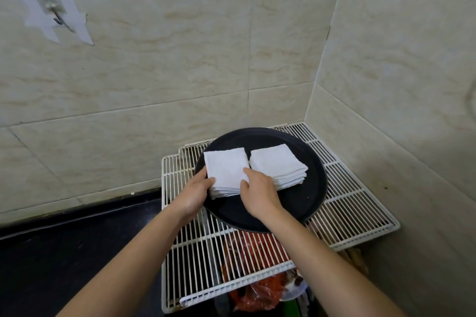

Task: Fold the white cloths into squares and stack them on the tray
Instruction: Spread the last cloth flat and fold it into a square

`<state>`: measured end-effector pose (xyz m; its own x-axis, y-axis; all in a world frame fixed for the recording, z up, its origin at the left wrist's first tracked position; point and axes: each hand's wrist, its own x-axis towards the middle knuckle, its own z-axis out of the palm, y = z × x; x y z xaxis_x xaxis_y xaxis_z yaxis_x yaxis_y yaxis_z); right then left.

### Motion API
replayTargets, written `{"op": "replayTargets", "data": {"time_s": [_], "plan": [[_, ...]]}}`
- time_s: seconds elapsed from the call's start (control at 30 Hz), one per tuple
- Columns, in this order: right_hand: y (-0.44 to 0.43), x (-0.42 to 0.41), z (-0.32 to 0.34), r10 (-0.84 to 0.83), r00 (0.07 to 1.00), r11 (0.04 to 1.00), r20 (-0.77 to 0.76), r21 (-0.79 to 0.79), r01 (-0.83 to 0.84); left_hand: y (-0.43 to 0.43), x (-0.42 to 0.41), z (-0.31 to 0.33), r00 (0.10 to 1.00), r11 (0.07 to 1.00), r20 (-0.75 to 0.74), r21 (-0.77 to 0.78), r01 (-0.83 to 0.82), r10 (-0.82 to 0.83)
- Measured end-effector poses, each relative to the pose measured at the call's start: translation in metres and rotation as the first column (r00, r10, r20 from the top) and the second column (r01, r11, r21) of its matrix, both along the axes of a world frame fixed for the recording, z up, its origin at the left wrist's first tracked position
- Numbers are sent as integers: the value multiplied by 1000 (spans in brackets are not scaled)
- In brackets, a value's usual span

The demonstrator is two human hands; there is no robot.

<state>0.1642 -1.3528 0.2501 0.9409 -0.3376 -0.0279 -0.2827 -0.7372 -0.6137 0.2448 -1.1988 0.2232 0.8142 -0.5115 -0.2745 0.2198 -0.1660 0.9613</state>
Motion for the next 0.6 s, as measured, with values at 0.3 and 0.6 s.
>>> {"op": "replayTargets", "data": {"time_s": [0.3,0.6], "plan": [[-67,-17,23,-181,912,975,369,186,118,-7,5,-1,982,982,-102,-78,-169,161],[-113,-18,-18,-159,984,930,81,348,122,-22,-1,0,977,972,-72,-105,-210,203]]}}
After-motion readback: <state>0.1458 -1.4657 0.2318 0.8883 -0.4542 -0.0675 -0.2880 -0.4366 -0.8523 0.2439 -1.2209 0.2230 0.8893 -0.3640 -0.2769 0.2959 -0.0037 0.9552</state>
